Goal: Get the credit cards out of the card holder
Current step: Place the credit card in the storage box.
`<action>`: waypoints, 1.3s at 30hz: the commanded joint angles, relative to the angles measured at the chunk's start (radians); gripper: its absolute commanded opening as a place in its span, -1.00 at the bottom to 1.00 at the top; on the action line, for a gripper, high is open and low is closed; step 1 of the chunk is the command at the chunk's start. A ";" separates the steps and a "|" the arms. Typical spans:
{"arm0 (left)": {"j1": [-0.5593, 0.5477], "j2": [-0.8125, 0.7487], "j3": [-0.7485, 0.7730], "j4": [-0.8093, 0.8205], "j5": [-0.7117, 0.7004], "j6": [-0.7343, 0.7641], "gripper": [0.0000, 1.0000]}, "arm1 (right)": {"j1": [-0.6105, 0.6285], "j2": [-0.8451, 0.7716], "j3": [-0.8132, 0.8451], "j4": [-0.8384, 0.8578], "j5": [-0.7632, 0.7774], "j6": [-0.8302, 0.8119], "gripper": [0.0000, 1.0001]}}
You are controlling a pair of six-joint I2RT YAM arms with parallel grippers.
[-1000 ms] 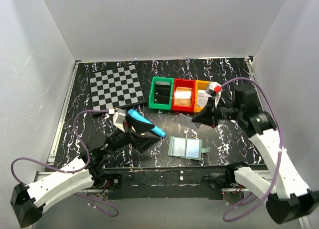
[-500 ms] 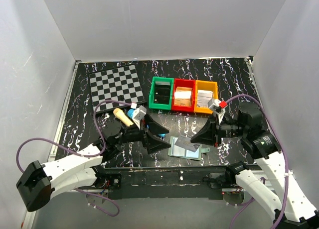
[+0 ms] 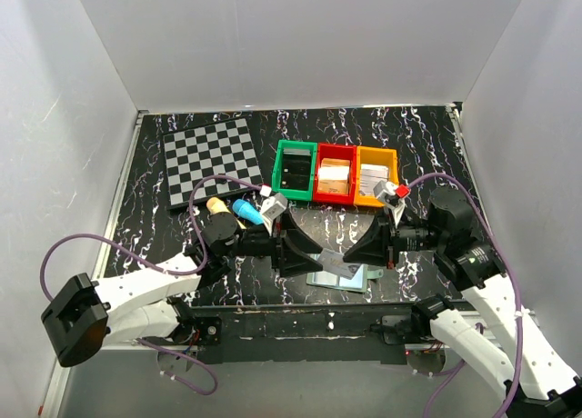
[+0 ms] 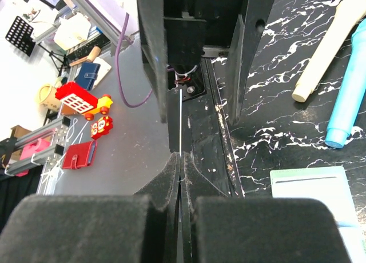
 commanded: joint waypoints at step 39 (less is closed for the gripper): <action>-0.045 0.038 0.085 -0.142 0.092 0.047 -1.00 | 0.115 0.131 0.155 -0.132 0.076 -0.090 -0.21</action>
